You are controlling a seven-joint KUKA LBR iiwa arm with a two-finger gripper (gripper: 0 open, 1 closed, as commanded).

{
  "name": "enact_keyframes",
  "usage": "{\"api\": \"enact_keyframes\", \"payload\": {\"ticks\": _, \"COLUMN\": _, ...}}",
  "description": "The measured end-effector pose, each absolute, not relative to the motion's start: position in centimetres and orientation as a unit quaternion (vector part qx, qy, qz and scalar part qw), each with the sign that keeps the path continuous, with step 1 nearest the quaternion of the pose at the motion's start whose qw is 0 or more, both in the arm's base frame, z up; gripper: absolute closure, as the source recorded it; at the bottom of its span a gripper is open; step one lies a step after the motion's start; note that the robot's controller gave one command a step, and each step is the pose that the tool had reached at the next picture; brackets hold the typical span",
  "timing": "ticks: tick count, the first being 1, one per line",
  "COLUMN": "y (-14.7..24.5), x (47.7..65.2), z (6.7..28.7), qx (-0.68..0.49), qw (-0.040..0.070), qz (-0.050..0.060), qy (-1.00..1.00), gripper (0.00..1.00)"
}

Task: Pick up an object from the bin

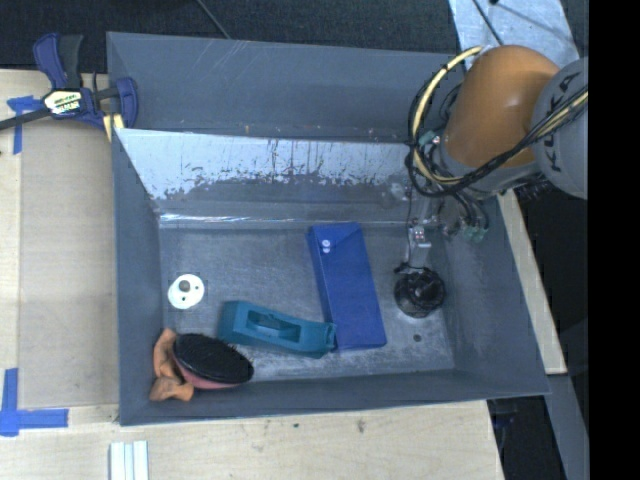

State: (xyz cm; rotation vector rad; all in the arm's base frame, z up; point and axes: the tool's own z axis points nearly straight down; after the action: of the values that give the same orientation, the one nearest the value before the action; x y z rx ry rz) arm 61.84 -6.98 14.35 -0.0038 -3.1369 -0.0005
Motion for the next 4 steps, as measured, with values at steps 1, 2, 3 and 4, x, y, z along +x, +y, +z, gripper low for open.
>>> {"api": "enact_keyframes", "payload": {"ticks": 1, "y": -7.0, "x": 62.0, "z": 14.9, "qx": -0.001, "qw": -0.002, "qz": 0.0, "qy": -1.0, "gripper": 0.0}}
{"api": "enact_keyframes", "payload": {"ticks": 2, "y": -11.5, "x": 56.1, "z": 12.6, "qx": 0.012, "qw": -0.002, "qz": 0.0, "qy": -1.0, "gripper": 0.0}}
{"api": "enact_keyframes", "payload": {"ticks": 3, "y": -12.8, "x": 62.2, "z": 7.6, "qx": 0.021, "qw": -0.003, "qz": 0.0, "qy": -1.0, "gripper": 1.0}}
{"api": "enact_keyframes", "payload": {"ticks": 4, "y": -12.8, "x": 62.2, "z": 7.6, "qx": 0.021, "qw": -0.003, "qz": 0.0, "qy": -1.0, "gripper": 1.0}}
